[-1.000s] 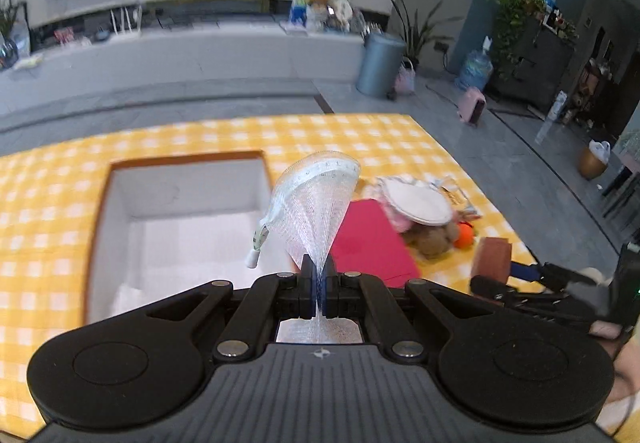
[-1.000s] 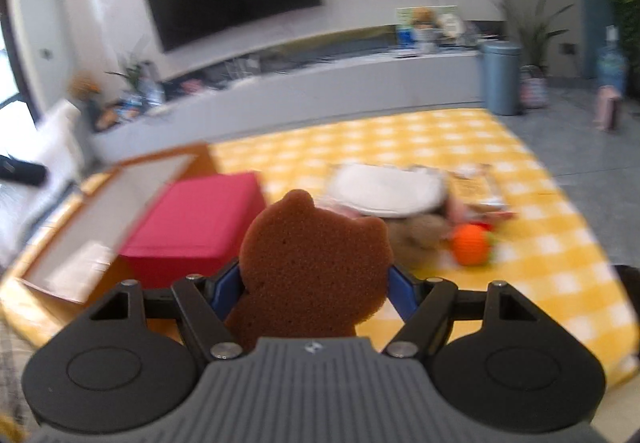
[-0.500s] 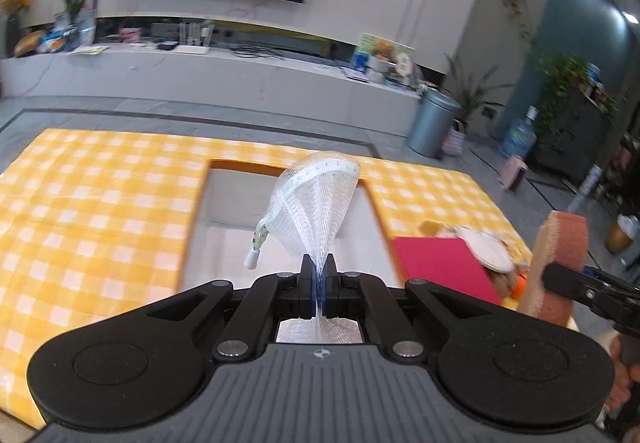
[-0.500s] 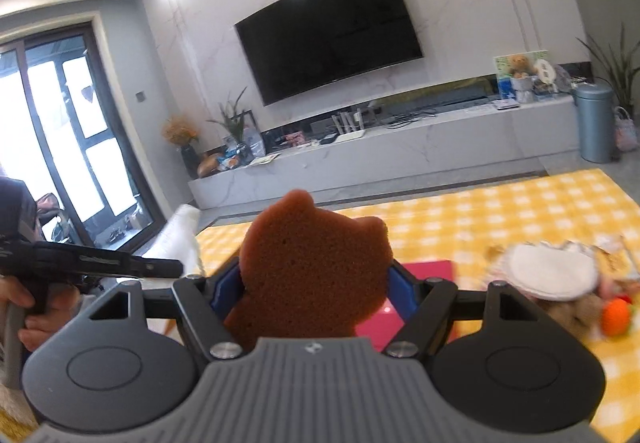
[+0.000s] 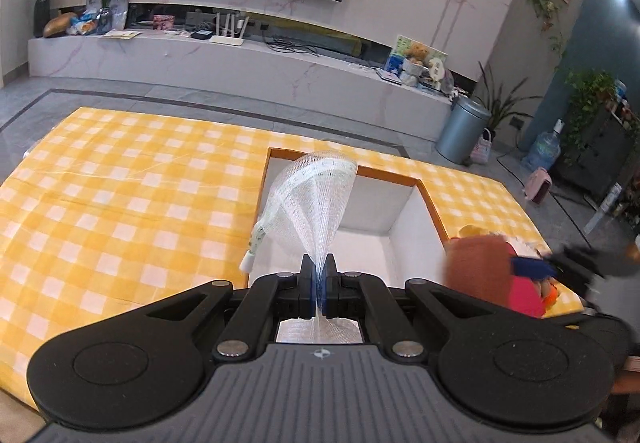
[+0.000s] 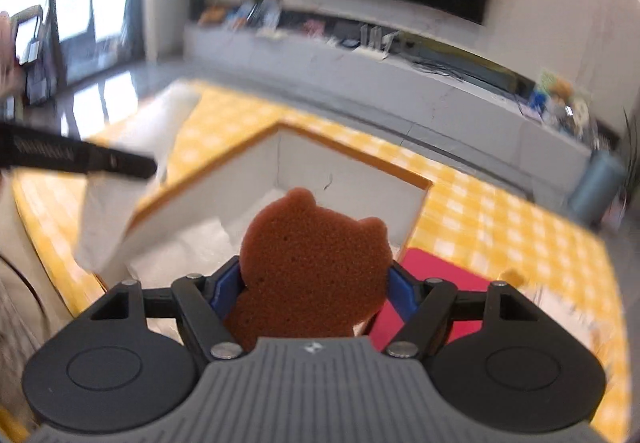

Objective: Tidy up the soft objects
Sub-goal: 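Carry the mesh bag with the left gripper while the right carries the sponge toward the bin, then lower the brown sponge into the white bin and open the right gripper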

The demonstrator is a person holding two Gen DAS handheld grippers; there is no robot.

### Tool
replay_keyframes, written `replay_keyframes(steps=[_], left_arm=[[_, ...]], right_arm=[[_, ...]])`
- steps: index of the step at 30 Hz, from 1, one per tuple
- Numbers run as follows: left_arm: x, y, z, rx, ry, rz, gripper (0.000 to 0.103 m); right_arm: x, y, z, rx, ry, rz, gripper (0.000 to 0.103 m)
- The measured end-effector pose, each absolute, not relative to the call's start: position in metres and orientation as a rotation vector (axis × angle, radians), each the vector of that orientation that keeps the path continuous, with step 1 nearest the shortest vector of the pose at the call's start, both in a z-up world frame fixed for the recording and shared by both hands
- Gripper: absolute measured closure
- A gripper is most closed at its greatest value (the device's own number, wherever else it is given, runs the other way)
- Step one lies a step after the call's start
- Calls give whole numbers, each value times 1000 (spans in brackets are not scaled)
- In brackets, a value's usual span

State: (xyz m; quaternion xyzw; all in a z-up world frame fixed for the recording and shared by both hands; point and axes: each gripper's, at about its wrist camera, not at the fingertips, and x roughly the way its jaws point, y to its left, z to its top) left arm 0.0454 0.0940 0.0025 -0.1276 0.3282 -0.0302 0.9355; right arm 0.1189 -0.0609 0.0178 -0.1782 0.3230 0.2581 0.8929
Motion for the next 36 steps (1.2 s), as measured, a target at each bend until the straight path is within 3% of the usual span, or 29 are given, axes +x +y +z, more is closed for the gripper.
replay_keyframes(steps=[5, 19, 25, 36], left_arm=[[48, 106, -4, -320, 662, -102, 101], [45, 114, 0, -348, 651, -66, 100], [44, 127, 1, -407, 641, -79, 100], [46, 123, -4, -381, 663, -67, 100]], right_arm=[[141, -23, -15, -647, 766, 487, 30], [159, 30, -57, -915, 852, 295, 30], [167, 21, -41, -557, 980, 478, 29], [142, -1, -6, -750, 829, 351, 30]])
